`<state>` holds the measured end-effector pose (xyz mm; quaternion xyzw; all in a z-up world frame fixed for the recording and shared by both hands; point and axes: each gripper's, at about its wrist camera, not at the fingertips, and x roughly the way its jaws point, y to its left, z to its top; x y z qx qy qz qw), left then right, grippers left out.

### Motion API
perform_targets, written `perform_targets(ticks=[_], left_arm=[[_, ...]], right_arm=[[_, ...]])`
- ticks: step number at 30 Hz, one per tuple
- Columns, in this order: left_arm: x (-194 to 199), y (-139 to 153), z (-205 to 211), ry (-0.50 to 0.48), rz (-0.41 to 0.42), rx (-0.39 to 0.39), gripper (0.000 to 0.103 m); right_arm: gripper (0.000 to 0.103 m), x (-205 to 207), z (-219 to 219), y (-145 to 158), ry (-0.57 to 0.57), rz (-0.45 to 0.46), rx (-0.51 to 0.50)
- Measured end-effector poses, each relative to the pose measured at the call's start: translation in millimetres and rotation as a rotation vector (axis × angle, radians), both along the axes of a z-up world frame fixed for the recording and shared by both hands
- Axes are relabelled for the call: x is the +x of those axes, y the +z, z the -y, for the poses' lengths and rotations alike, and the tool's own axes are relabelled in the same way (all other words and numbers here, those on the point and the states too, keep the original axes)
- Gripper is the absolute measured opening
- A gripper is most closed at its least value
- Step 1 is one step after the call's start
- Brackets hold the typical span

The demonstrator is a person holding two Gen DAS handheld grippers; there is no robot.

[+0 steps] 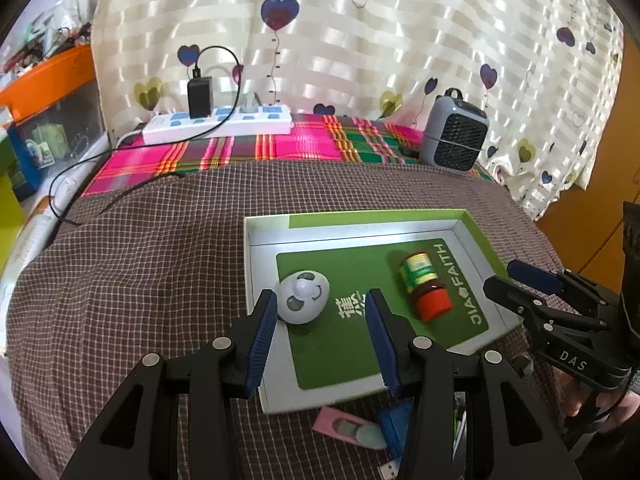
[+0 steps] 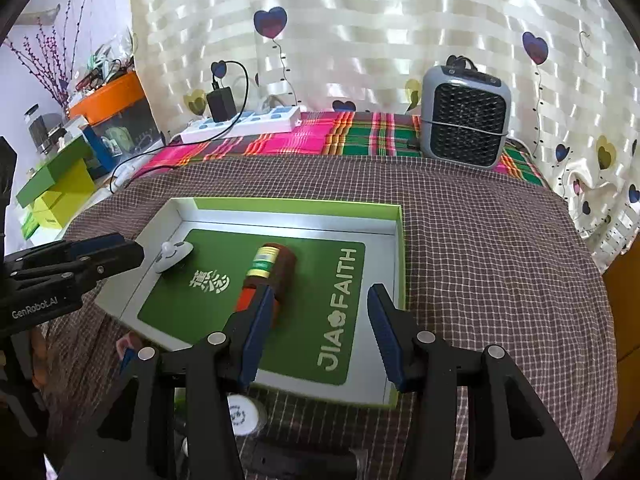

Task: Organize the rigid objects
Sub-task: 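Open the left tool to release the toy in the box, withdraw both tools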

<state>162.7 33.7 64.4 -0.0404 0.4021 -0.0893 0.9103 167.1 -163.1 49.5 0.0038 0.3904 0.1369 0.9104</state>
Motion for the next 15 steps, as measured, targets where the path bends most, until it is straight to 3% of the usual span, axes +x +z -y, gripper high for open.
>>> perform_targets(ticks=[15], left_arm=[[-55,6,-18,0.026,0.038,-0.053,0.045]], right_arm=[[0.050,-42,13,5,-0.022,0.032,-0.001]])
